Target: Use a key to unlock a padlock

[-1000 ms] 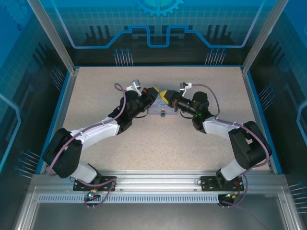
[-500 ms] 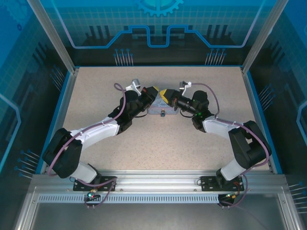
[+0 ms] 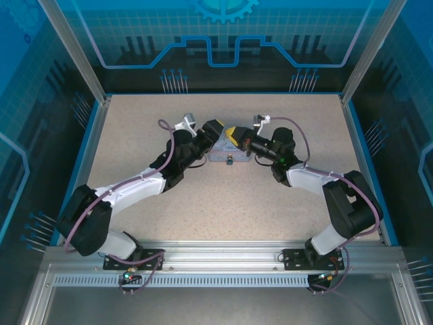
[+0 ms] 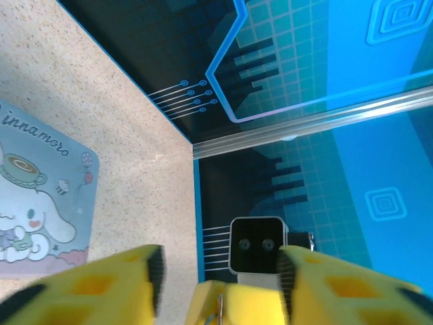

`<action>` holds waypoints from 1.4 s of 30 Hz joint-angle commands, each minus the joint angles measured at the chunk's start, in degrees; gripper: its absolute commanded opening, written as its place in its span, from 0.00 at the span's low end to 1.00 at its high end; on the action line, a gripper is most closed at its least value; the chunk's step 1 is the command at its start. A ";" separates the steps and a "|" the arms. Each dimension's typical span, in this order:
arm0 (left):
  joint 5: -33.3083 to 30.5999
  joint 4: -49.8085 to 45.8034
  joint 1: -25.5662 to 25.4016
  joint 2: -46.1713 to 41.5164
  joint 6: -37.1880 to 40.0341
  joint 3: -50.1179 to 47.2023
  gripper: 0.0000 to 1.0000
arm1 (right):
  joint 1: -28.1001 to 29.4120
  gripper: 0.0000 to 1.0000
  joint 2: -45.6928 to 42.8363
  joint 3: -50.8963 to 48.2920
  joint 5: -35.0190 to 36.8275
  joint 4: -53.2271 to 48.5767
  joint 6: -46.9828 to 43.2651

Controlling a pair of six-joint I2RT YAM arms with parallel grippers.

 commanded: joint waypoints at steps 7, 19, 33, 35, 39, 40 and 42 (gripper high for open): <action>5.25 -17.55 6.60 -12.16 8.11 -1.79 0.91 | -8.37 0.00 -3.03 3.42 -5.14 -15.21 -10.46; 19.79 -27.38 3.08 -5.65 31.34 -4.32 0.99 | -10.85 0.00 17.67 33.64 -3.43 -46.05 -22.18; 14.83 -18.15 -1.95 15.12 44.05 1.45 0.99 | -7.93 0.00 29.46 40.38 -0.94 -48.97 -21.26; 13.86 -17.13 -1.88 17.21 44.84 2.48 0.99 | -7.54 0.00 29.81 40.67 -0.60 -49.39 -21.44; 12.39 -16.14 -1.99 21.61 46.44 5.34 0.99 | -7.21 0.00 30.64 41.33 -0.17 -49.72 -21.25; 12.19 -15.53 -2.02 22.66 46.77 5.81 0.98 | -7.13 0.00 30.94 41.64 -0.15 -49.77 -21.14; 11.32 -14.37 -1.99 24.42 47.44 6.70 0.98 | -7.14 0.00 31.48 42.45 -0.22 -50.20 -21.27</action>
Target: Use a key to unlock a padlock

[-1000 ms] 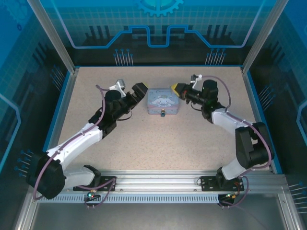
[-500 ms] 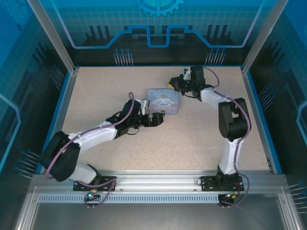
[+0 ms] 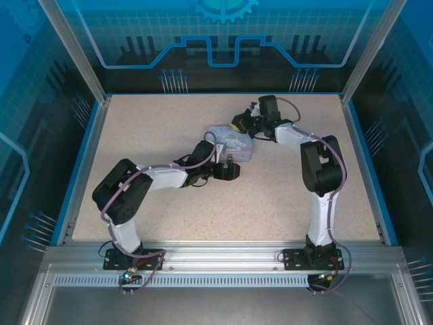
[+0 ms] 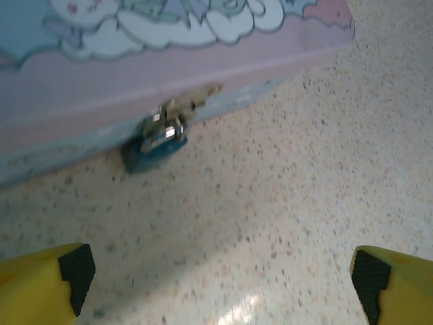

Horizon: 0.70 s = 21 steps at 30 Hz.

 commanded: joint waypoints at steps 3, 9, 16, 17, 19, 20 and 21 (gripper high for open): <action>-3.00 3.45 -0.40 5.05 4.83 4.22 0.97 | 0.33 0.00 2.75 3.43 0.58 -2.75 -0.98; -5.16 7.09 -0.47 8.59 5.86 5.39 0.96 | 0.44 0.00 3.65 4.35 0.47 -3.70 -1.30; -5.33 9.90 -1.27 11.57 5.17 6.40 0.95 | 0.74 0.00 4.09 4.22 0.47 -5.03 -2.42; -5.37 10.22 -1.44 11.85 5.16 6.57 0.95 | 0.82 0.00 4.09 4.25 0.55 -5.39 -2.69; -5.12 11.12 -1.66 12.40 4.73 6.71 0.94 | 0.82 0.00 4.09 4.48 0.56 -6.08 -3.13; -5.03 11.61 -1.73 12.49 4.53 6.75 0.94 | 0.82 0.00 4.09 4.48 0.55 -6.40 -3.35; -4.94 12.04 -1.69 12.50 4.18 6.60 0.93 | 0.82 0.00 4.10 4.48 0.56 -6.58 -3.51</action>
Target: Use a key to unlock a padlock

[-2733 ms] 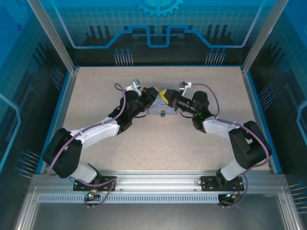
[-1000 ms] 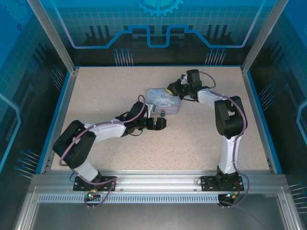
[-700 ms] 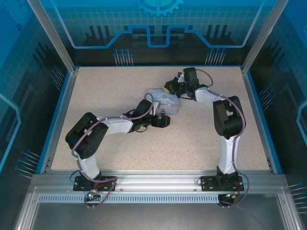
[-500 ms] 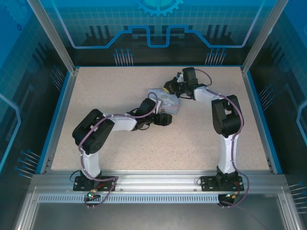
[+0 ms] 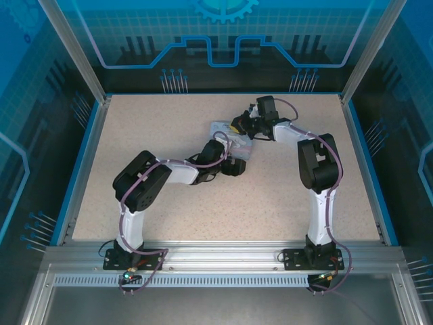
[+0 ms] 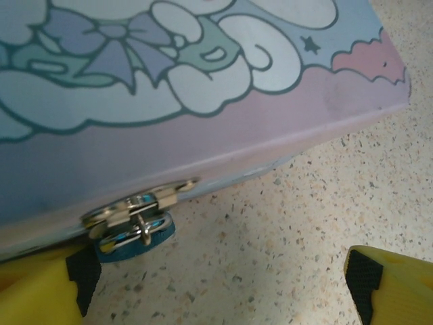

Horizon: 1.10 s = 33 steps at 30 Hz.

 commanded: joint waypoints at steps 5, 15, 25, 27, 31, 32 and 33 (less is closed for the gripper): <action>1.63 7.00 -0.53 0.57 -3.11 -0.85 0.85 | 0.87 0.00 1.52 1.77 0.53 -3.07 -2.21; 4.58 13.03 0.92 0.50 -10.21 -1.99 0.78 | 1.13 0.00 1.82 2.35 0.54 -4.91 -3.56; 1.15 11.96 -0.23 2.00 -10.83 -2.95 0.69 | 1.38 0.00 2.35 2.36 0.37 -4.61 -3.35; 0.10 10.59 -0.75 2.41 -10.18 -2.84 0.67 | 1.41 0.00 2.43 2.41 0.29 -4.65 -3.34; -1.55 10.17 -1.29 3.59 -9.89 -2.94 0.67 | 1.52 0.00 2.37 2.32 0.18 -4.64 -3.39; -1.68 10.16 -1.29 3.85 -9.88 -2.88 0.67 | 1.55 0.00 2.31 2.26 0.23 -4.72 -3.43; -1.65 10.20 -1.28 4.12 -9.89 -2.71 0.67 | 1.57 0.00 2.34 2.29 0.13 -4.81 -3.45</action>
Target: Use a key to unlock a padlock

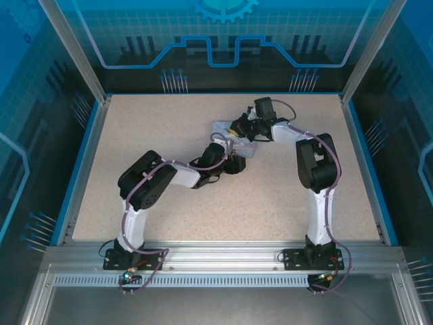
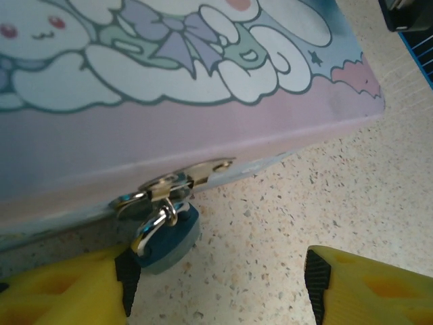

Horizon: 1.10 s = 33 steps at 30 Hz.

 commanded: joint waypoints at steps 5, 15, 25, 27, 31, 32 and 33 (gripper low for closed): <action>-1.36 -0.43 -0.49 2.52 0.50 0.71 0.67 | 0.96 0.00 1.26 1.47 -0.39 -1.72 -1.25; -0.89 4.58 -0.66 3.67 -3.96 1.82 0.48 | 0.97 0.00 1.39 0.78 -0.52 -1.63 -1.38; -4.34 4.69 -1.16 3.96 -8.66 1.92 0.39 | 0.99 0.00 1.30 -0.28 -0.78 -0.68 -1.07; -5.29 4.52 -1.13 3.93 -9.66 2.05 0.39 | 0.99 0.00 1.21 -0.43 -0.77 -0.52 -1.00; -6.91 2.87 -1.70 3.99 -10.42 2.66 0.34 | 1.00 0.00 1.29 -0.89 -0.83 0.02 -0.70; -6.98 2.55 -1.89 4.04 -10.49 2.84 0.34 | 1.03 0.00 1.21 -0.98 -0.93 0.13 -0.68; -7.13 2.18 -2.01 4.12 -10.51 3.04 0.34 | 1.01 0.00 1.22 -1.13 -0.98 0.34 -0.57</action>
